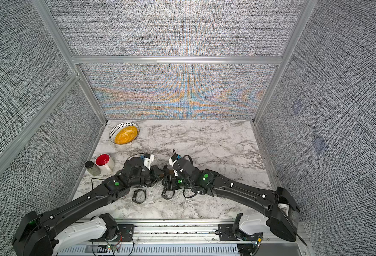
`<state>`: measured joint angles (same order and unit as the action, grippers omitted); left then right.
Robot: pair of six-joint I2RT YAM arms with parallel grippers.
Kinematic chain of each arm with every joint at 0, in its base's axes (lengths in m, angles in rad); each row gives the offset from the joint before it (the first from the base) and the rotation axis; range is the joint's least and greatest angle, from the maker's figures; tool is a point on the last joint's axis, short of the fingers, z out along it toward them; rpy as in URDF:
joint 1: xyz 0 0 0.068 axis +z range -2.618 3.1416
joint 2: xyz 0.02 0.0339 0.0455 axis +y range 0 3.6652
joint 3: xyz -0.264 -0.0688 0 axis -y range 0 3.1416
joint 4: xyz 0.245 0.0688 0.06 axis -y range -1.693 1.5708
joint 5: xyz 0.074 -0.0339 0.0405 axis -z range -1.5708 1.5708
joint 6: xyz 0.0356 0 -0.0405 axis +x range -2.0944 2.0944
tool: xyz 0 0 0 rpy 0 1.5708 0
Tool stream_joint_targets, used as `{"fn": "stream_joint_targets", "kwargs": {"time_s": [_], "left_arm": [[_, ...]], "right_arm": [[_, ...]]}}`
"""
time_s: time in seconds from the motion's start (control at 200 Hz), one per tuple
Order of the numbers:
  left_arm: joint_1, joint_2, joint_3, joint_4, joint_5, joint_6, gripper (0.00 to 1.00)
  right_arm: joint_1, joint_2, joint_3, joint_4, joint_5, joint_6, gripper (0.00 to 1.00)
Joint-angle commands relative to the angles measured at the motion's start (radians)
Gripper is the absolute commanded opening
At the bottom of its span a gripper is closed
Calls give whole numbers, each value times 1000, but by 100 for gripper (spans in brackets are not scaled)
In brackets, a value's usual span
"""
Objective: Place watch on stand
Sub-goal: Pick up the watch at the center of the board.
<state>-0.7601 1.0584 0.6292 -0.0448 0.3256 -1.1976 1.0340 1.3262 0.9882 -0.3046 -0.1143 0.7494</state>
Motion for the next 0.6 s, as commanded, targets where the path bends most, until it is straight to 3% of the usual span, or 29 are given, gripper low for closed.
{"fn": "stream_joint_targets", "kwargs": {"time_s": [0.0, 0.13, 0.39, 0.596], "left_arm": [[1, 0, -3, 28, 9, 3, 0], [1, 0, -2, 29, 9, 1, 0], [1, 1, -2, 34, 10, 0, 0], [1, 1, -2, 36, 10, 0, 0]], "right_arm": [[1, 1, 10, 10, 2, -5, 58], [1, 1, 12, 4, 5, -7, 57], [1, 4, 17, -1, 4, -2, 42], [1, 2, 19, -4, 4, 1, 39]]}}
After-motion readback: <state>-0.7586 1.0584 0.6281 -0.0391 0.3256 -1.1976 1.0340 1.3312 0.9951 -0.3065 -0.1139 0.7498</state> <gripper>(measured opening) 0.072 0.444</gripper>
